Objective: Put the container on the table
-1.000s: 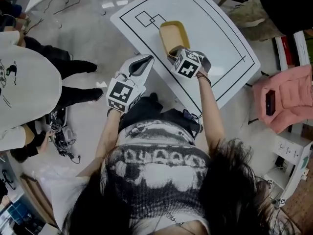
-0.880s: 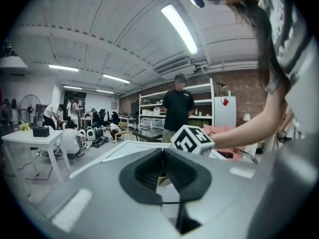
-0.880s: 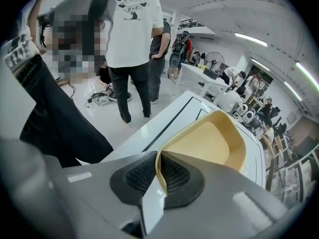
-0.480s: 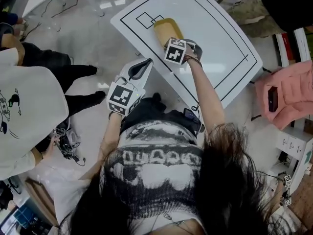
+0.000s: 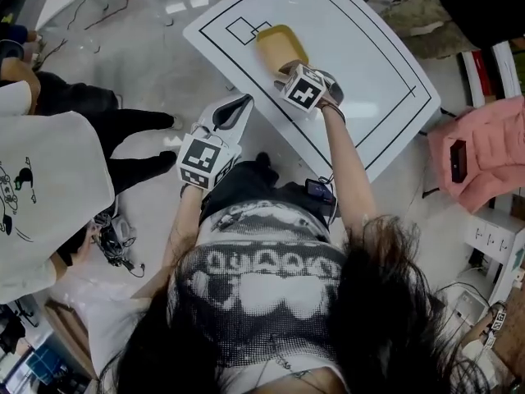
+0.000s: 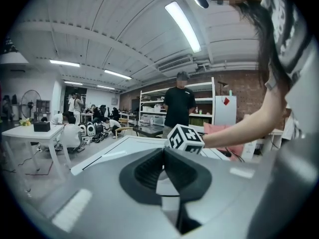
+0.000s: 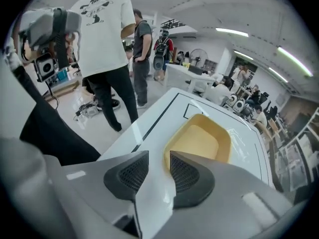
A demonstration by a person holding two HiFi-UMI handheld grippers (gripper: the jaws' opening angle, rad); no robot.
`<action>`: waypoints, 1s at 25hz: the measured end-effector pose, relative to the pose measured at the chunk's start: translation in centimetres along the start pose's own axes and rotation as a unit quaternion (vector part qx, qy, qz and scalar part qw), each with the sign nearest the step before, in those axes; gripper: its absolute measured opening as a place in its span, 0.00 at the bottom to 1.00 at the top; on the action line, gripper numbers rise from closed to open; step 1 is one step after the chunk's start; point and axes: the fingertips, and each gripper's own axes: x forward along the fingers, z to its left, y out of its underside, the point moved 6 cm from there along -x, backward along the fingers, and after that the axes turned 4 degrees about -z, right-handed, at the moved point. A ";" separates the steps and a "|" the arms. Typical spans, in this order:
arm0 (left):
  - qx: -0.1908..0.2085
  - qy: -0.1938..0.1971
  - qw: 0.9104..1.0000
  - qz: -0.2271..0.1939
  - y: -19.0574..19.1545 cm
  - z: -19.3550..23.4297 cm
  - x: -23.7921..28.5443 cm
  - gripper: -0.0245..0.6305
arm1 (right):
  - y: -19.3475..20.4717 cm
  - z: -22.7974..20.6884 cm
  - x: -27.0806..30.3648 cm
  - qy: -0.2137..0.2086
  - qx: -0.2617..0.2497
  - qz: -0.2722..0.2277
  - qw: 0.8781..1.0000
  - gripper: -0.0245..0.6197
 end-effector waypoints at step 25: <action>0.010 -0.014 1.000 -0.016 -1.0 -13.9 -1.5 0.04 | 6.3 13.6 -23.0 0.110 0.141 -0.266 0.947 0.16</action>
